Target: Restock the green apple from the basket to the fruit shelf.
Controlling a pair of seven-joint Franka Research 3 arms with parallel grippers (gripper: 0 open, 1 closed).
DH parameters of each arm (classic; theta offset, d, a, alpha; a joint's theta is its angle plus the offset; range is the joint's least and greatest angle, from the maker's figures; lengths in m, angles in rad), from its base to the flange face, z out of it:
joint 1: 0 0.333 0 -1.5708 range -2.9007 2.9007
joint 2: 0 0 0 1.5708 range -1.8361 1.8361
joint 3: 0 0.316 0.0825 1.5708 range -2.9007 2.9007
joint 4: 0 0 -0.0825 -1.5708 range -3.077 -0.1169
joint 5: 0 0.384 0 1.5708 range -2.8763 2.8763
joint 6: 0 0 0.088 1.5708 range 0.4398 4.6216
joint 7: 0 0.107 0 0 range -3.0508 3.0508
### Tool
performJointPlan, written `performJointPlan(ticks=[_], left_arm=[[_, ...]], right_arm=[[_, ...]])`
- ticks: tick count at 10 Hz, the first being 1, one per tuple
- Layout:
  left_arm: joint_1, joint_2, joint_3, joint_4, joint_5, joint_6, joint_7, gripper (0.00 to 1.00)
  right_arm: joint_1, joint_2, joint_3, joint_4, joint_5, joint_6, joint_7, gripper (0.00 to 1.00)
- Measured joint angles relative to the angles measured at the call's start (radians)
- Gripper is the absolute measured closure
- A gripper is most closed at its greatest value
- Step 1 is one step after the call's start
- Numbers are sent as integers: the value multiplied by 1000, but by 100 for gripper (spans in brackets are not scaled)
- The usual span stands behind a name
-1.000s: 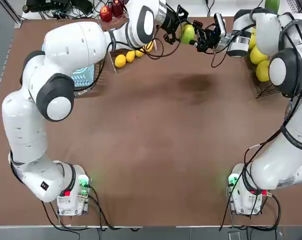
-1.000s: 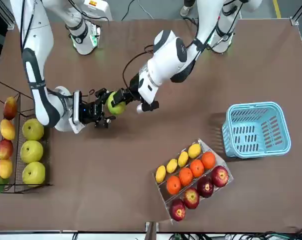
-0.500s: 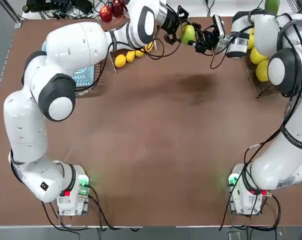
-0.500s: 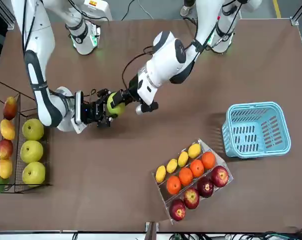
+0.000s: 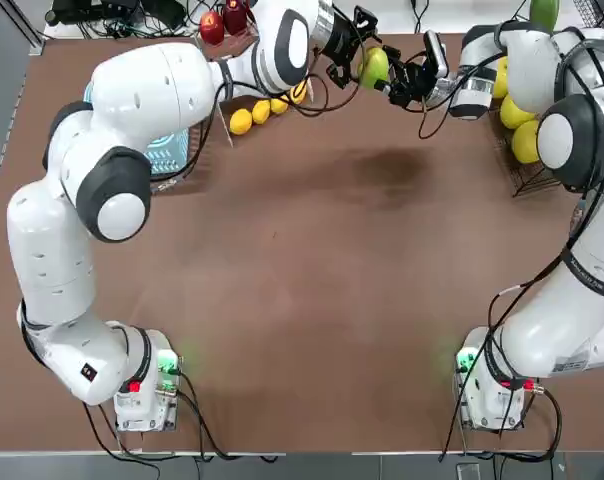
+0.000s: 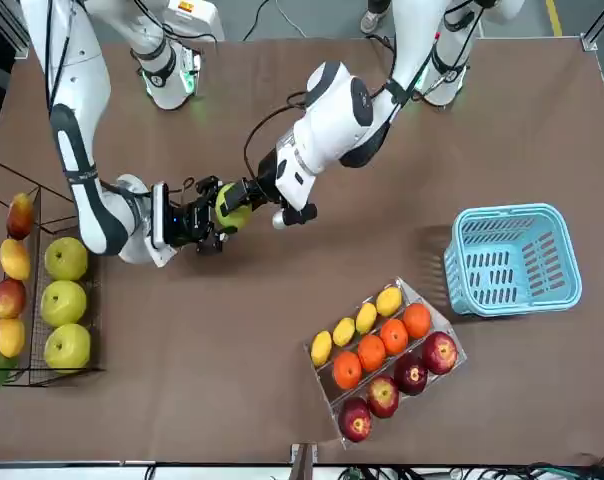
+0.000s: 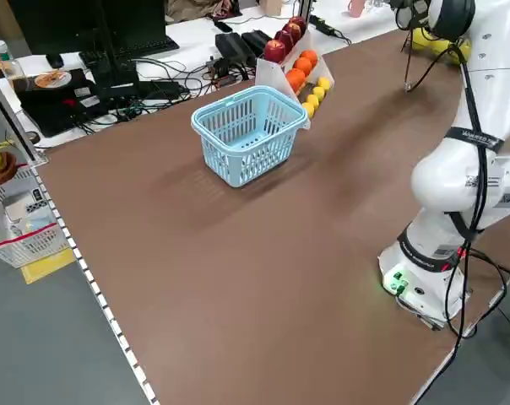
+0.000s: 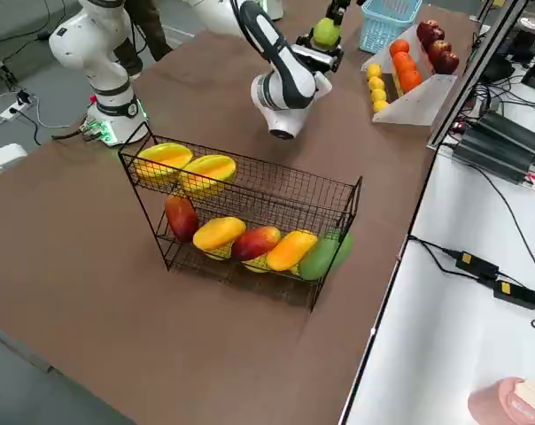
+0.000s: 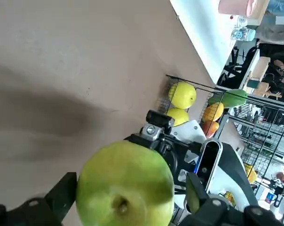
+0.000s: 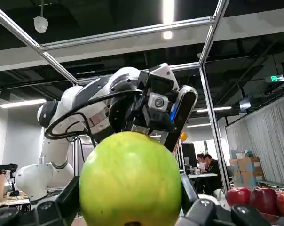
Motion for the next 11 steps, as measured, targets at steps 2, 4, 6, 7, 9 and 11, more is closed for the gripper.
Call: performJointPlan(ticks=[2, 4, 6, 7, 9, 11], left_arm=[[5, -7, 3, 1, 1, -13, -3, 0], [63, -57, 10, 15, 10, -163, -4, 0], [157, -149, 12, 21, 76, -394, -11, 0], [195, -187, 12, 18, 128, -485, -22, 0], [260, -264, 12, -26, 274, -636, -40, 0], [341, -363, 12, -122, 371, -750, -22, 0]], right_arm=[[-1, 0, 4, 0, 4, -9, 0, 13], [-1, 2, 9, -2, 4, -35, 16, 13], [-24, 4, 8, -2, -9, -46, 81, 13], [-48, 1, 6, 2, -24, -49, 130, 13], [-91, -22, -18, 31, -83, -56, 246, 13], [-103, -61, -55, 67, -121, -54, 344, 13]])
